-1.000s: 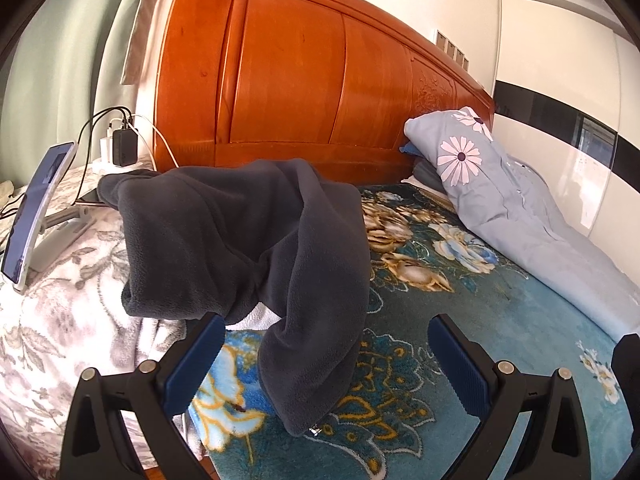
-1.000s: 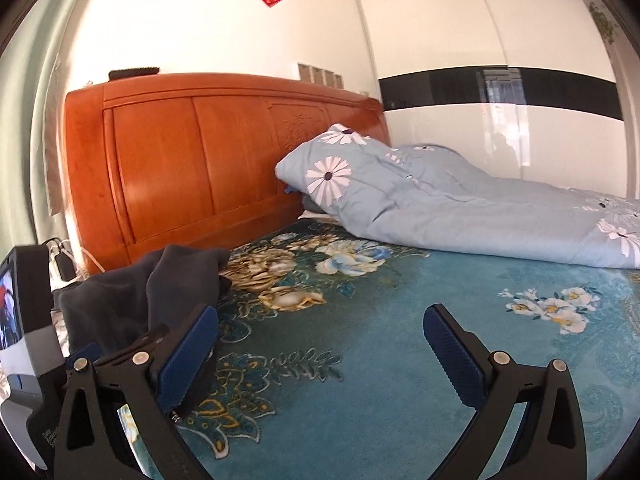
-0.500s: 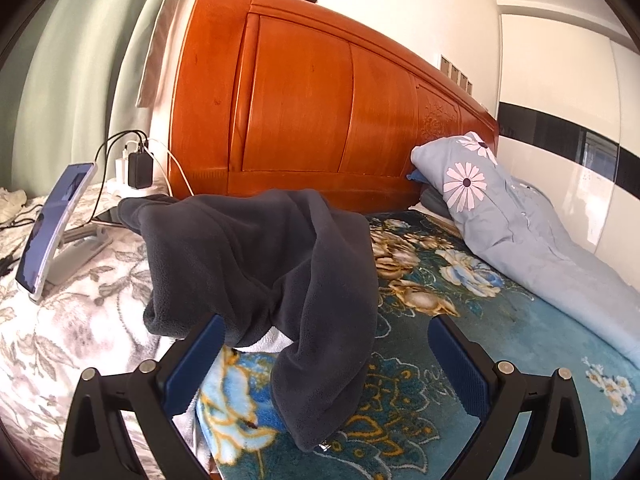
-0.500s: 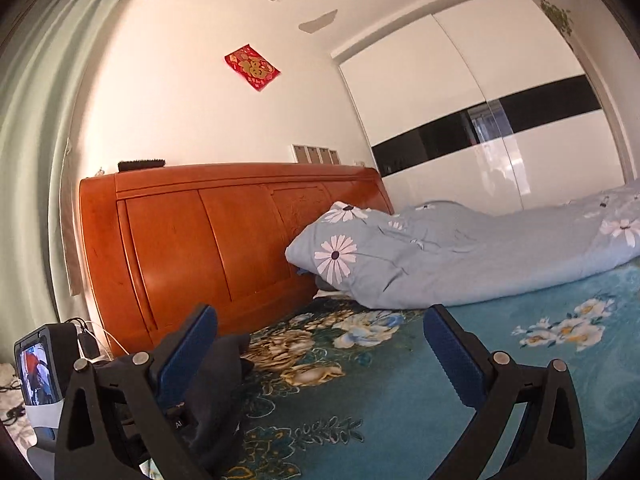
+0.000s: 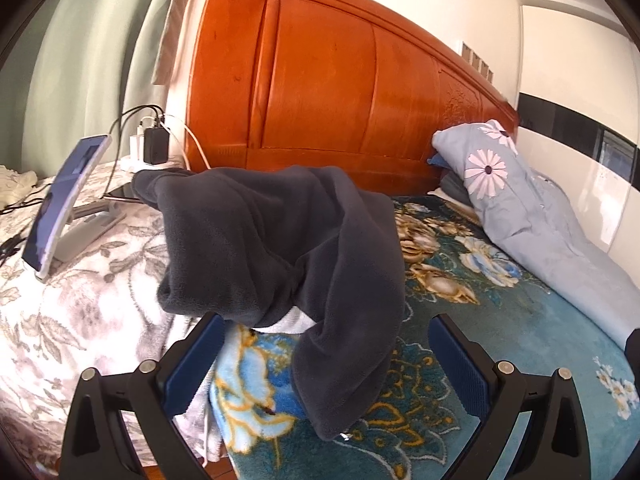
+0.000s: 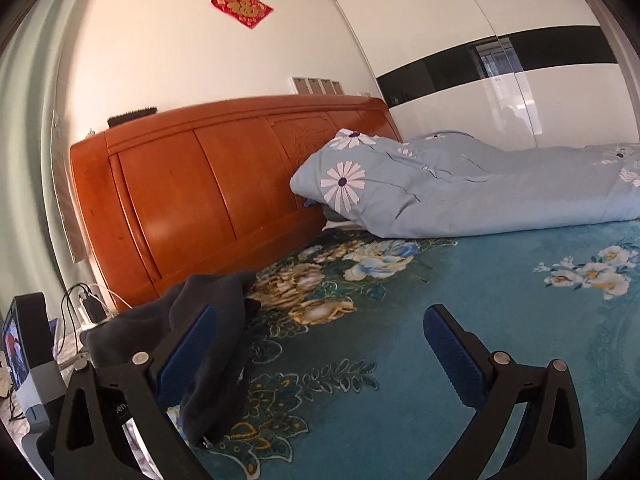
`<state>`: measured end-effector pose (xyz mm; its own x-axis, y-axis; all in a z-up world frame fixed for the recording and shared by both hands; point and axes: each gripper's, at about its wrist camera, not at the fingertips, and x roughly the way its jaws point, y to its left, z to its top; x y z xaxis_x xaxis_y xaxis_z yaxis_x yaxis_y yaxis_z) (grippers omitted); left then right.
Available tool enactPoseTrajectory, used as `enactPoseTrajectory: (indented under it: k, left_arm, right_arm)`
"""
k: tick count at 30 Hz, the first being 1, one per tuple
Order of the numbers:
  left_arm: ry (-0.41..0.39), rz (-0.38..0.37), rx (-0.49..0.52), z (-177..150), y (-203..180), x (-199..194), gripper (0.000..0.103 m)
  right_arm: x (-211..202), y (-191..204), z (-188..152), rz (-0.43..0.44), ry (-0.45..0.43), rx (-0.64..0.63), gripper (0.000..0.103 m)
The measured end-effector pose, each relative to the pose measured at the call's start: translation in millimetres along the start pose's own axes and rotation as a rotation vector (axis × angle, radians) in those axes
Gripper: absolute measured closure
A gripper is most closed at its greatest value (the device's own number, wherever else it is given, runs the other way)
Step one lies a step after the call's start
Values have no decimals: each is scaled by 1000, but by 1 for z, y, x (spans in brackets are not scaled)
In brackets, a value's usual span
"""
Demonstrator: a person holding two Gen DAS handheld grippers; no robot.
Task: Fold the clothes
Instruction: 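Move both grippers toward the dark grey garment near the headboard, then grasp the dark grey garment with the right gripper and lift it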
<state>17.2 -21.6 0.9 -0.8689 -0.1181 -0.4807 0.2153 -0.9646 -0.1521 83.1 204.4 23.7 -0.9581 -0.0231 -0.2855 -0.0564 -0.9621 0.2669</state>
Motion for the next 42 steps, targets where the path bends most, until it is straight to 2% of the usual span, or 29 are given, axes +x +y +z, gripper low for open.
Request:
enactPoseTrajectory:
  k: [2,4,11,14,24,28,33,37,40,42]
  left_arm:
    - [-5,32,0,1,1,0,0]
    - [10,19,1,2,3,2,0]
    - [83,-28,14,3,6,15,0]
    - [83,-38,14,2,5,15,0]
    - [48,-115,27,7,4,14,0]
    - [53,-168,10,9,5,15,0]
    - [73,-189,-38,12,15,18,0]
    - [71,-179,-50,17,26,17,0]
    - [59,-102,-22,20,31,14,0]
    - [72,-57,-53,21,39,16,0]
  right_arm:
    - [3,3,-1,-30,24,-22,0]
    - [5,6,-2,-83,36,-45,0]
    - [10,-10,-2,-90,86,19,0]
    - [11,-12,-3,-101,99,15,0]
    - [13,-4,-5,-23,104,8,0]
    - [13,-3,-4,4,102,8,0]
    - [21,2,-10,44,144,1,0]
    - [25,10,-15,47,166,-33,0]
    - [31,17,-10,43,175,-69,0]
    - [39,25,-1,49,185,-112,0]
